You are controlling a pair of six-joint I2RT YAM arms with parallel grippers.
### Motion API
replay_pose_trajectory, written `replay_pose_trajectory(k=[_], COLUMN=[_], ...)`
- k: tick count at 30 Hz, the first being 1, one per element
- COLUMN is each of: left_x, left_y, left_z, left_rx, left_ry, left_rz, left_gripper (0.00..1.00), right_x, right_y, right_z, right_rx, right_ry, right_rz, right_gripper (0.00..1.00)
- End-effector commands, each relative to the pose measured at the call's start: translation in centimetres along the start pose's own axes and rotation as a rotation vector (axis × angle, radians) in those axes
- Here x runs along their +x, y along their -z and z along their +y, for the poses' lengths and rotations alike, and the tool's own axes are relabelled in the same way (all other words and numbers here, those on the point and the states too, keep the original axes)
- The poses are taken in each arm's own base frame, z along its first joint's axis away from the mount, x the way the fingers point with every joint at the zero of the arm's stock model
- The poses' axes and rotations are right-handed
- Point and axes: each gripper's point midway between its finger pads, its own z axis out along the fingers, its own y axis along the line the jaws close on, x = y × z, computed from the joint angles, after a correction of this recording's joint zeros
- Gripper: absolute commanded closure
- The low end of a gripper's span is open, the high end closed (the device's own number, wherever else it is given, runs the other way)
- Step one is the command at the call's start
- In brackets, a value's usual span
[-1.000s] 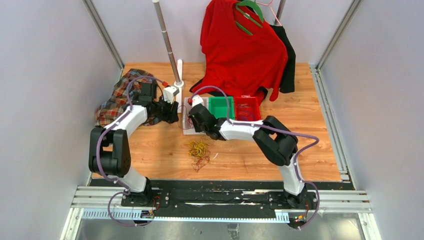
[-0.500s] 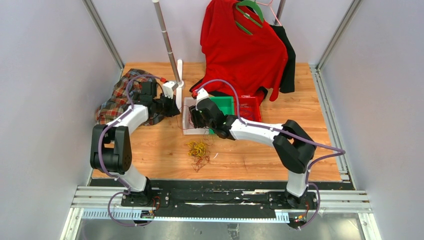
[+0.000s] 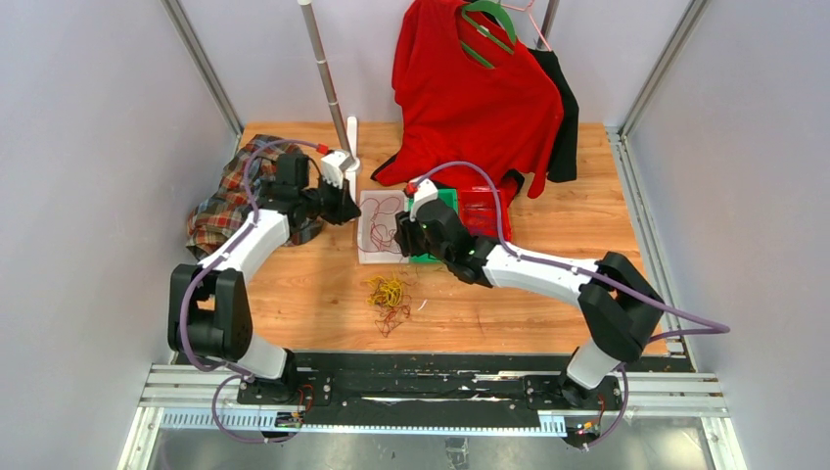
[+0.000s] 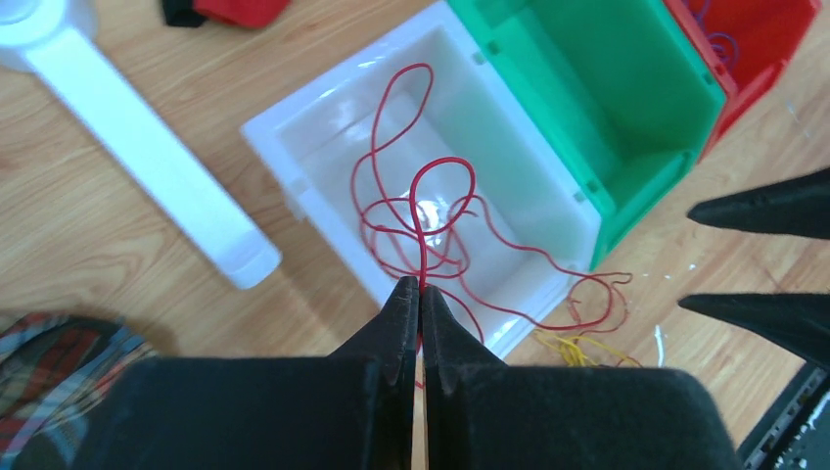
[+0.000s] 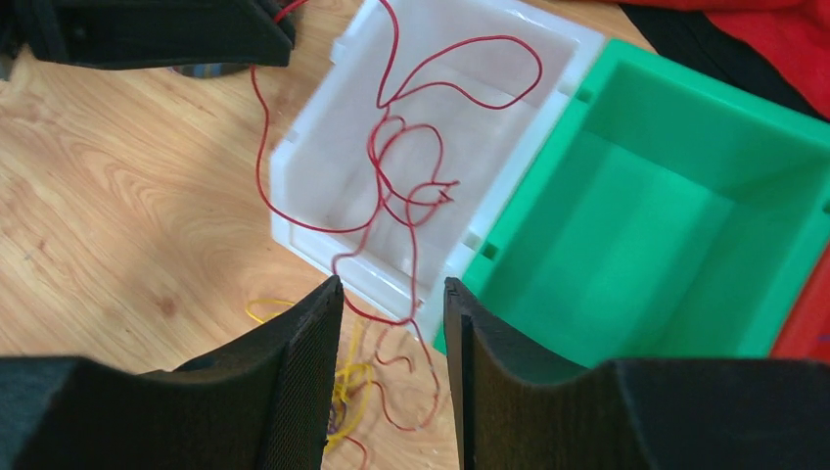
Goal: Untangle the cables
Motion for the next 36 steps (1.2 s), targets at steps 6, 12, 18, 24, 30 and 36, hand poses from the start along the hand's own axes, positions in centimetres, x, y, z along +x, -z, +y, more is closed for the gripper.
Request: replay_pose_trajectory(k=[6, 12, 18, 24, 30, 36], left_x=[-1.5, -1.3, 0.3, -0.4, -2.3, -4.8], left_y=[-4.9, -8.5, -11.1, -10.3, -6.8, -3.1], left_z=[-1.6, 0.2, 1.2, 1.2, 0.3, -1.5], left_rx=[-0.049, -0.157, -0.204, -0.24, -0.259, -0.214], left_ry=[-0.131, -0.21, -0.269, -0.288, -0.312, -0.322], left_rz=[0.045, 0.095, 0.159, 0.186, 0.176, 0.149], left_gripper=[0.99, 0.99, 0.99, 0.83, 0.36, 0.06], right_x=[0.2, 1.6, 2.6, 3.2, 2.6, 3.1], right_y=[2.4, 4.0, 5.4, 6.1, 6.8, 7.4], right_z=[-3.1, -4.7, -5.3, -5.5, -5.6, -4.7], right_rx=[0.074, 0.114, 0.123, 0.128, 0.133, 0.121], right_ry=[-0.068, -0.098, -0.137, -0.156, -0.153, -0.138], right_rz=[-0.042, -0.046, -0.056, -0.048, -0.054, -0.035], right_gripper=[0.58, 0.58, 0.6, 0.61, 0.59, 0.53])
